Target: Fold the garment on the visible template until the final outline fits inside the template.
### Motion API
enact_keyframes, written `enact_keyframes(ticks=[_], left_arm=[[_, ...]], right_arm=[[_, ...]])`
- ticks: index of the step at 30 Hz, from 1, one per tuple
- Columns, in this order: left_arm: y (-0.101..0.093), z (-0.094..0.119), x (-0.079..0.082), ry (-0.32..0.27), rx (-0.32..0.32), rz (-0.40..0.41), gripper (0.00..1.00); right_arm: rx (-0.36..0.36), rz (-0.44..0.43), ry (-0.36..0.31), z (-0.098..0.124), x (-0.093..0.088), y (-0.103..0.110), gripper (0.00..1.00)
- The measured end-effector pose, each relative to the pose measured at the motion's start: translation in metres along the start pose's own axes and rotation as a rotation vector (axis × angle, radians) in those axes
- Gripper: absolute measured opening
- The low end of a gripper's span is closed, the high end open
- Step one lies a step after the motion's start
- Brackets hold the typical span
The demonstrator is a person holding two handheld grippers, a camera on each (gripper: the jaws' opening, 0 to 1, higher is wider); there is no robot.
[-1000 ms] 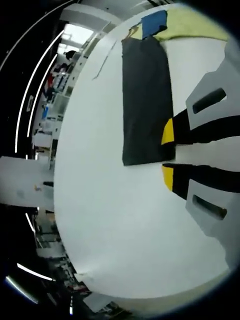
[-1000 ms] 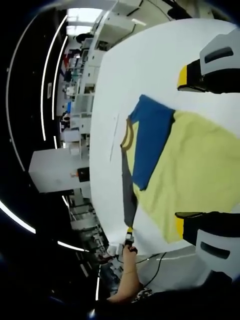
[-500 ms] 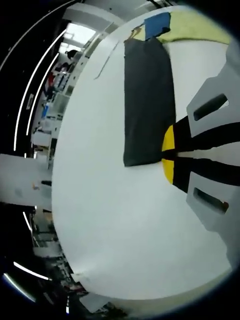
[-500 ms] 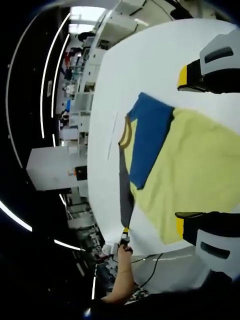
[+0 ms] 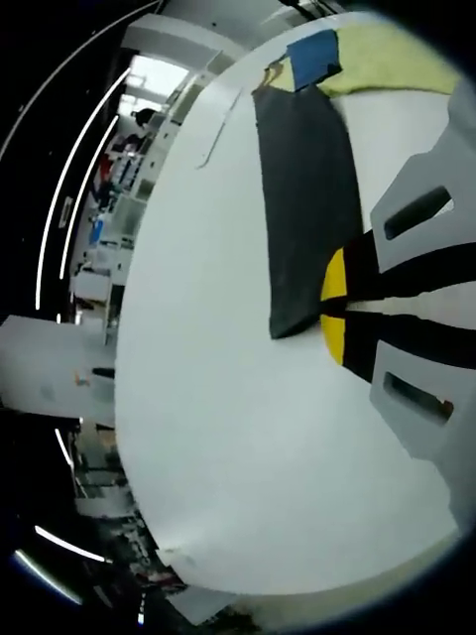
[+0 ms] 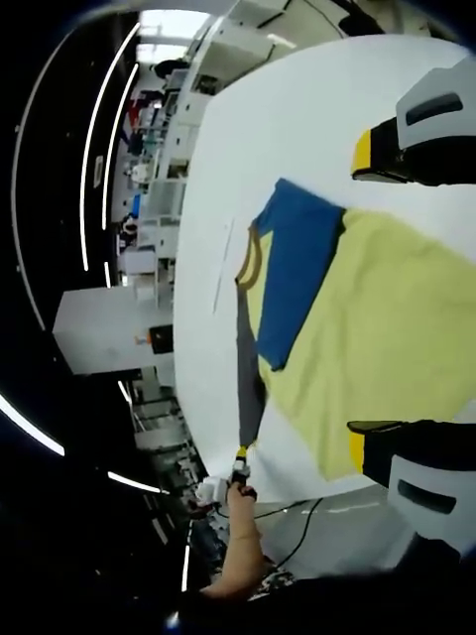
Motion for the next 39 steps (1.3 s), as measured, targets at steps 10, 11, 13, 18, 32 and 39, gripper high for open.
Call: enact_keyframes(ticks=[10, 11, 13, 18, 32, 39], left_arm=[[-0.014, 0.006, 0.016, -0.046, -0.044, -0.028, 0.0], [-0.015, 0.007, 0.017, -0.05, -0.048, -0.029, 0.0], [-0.02, 0.008, 0.022, -0.062, -0.061, -0.028, 0.0], [-0.034, 0.01, 0.031, -0.084, -0.103, -0.028, 0.0], [-0.067, 0.018, 0.045, -0.113, -0.198, -0.005, 0.0], [-0.083, 0.024, 0.05, -0.125, -0.236, -0.004, 0.0]], right_arm=[[0.01, -0.007, -0.028, -0.002, 0.004, 0.008, 0.99], [0.01, -0.006, -0.027, -0.002, 0.003, 0.008, 0.99], [0.012, -0.007, -0.028, -0.003, 0.003, 0.008, 0.99], [0.023, -0.008, -0.03, -0.004, 0.002, 0.011, 0.99], [0.044, 0.002, -0.046, -0.007, 0.005, 0.02, 0.99], [0.04, 0.003, -0.05, -0.008, 0.006, 0.022, 0.99]])
Point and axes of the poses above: the point that each gripper's makers call its tool centre point, and the gripper's own axes: z roughly backward along the fingers, y roughly to its left, x roughly out of its top, the point moved 5 cm from there along z, roughly backward along the fingers, and after that the axes turned 14 degrees about x, right-handed, at the moved point
